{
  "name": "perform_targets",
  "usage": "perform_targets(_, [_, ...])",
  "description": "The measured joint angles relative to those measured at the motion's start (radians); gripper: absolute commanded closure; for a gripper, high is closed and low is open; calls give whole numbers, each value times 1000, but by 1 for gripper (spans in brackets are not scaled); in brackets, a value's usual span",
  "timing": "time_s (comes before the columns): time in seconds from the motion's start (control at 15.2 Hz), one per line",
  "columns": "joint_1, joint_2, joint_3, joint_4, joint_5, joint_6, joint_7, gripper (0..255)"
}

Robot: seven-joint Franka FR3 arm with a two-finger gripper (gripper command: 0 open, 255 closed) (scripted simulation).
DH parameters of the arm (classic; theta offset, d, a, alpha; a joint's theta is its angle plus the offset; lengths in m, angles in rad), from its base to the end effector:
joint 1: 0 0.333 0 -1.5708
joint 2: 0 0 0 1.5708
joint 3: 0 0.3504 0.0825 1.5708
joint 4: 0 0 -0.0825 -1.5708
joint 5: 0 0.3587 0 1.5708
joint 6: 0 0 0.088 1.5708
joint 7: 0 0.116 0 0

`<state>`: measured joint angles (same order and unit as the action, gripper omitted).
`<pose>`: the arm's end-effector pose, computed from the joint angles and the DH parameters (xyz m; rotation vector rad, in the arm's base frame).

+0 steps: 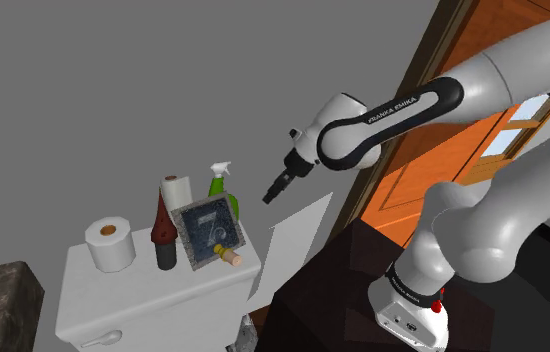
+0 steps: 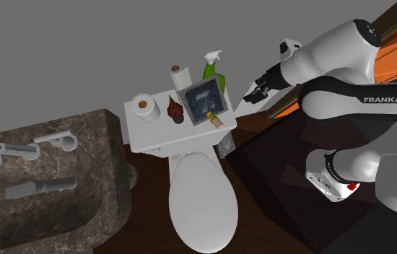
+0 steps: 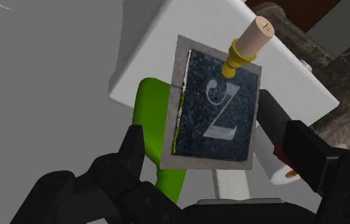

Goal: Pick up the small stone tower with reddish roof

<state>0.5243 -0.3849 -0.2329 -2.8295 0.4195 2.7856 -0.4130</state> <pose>0.3474 0.0882 0.3794 -2.7885 -0.4717 -0.4655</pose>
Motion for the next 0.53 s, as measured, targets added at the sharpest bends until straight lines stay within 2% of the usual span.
perform_targets(0.13, [156,87,-88,39,157,101,-128,0])
perform_targets(0.2, [251,126,-149,63,261,142,-218,0])
perform_targets(0.26, [358,166,-221,93,388,176,-331,0])
perform_targets(0.4, [543,248,-348,177,689,195,-603,0])
perform_targets(0.46, [604,293,-386,220,854,188,-747,0])
perform_targets(0.53, [633,338,-400,265,991,170,-869,0])
